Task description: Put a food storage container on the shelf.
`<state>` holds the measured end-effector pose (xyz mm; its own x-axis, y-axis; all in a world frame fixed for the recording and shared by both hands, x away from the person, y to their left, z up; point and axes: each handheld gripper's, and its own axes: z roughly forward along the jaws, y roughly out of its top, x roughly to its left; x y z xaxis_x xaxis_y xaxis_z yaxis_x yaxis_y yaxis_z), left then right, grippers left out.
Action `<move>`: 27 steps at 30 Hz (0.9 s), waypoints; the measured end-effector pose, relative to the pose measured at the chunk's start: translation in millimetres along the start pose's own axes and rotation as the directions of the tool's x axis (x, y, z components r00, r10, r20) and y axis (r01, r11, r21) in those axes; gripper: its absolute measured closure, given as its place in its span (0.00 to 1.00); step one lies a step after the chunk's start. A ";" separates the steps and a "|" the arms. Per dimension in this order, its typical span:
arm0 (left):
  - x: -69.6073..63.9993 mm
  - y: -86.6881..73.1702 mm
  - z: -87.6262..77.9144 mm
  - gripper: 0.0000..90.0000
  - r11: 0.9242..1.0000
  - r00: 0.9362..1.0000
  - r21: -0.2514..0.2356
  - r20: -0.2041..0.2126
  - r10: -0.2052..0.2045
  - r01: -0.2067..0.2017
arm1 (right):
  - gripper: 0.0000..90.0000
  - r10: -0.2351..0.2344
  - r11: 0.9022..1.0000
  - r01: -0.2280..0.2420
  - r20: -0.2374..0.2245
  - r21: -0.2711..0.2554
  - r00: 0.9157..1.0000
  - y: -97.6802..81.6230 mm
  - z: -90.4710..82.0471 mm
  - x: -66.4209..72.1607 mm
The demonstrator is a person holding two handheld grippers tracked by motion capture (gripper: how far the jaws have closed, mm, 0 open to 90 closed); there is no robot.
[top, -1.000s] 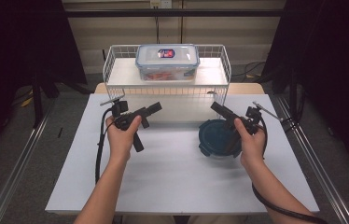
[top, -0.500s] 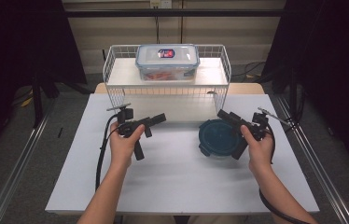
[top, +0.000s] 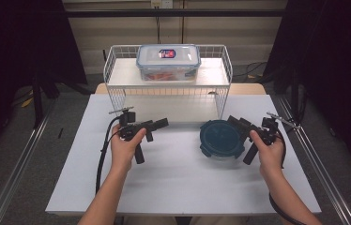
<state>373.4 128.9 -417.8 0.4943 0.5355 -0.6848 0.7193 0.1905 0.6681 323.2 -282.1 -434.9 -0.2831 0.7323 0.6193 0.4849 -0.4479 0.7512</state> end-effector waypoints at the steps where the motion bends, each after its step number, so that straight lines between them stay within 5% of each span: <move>1: 0.6 -0.5 0.3 0.05 1.000 1.000 -0.002 0.002 -0.005 0.005 | 0.23 -0.002 1.000 0.002 0.010 0.003 1.000 -0.8 0.0 -1.5; 12: 3.1 -3.1 3.5 0.04 0.999 0.999 0.022 -0.024 0.030 -0.030 | 0.32 -0.017 0.999 0.016 0.051 0.029 0.999 -0.8 -4.2 -8.5; 27: 6.1 -5.2 7.0 0.04 0.998 0.999 0.043 -0.023 0.041 -0.039 | 0.73 -0.069 0.994 0.055 0.153 0.095 0.986 1.8 -9.9 -22.5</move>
<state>376.2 125.4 -427.6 0.5114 0.5619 -0.6502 0.7196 0.1336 0.6815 322.3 -304.5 -445.2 -0.1860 0.8315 0.5235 0.5452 -0.3559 0.7590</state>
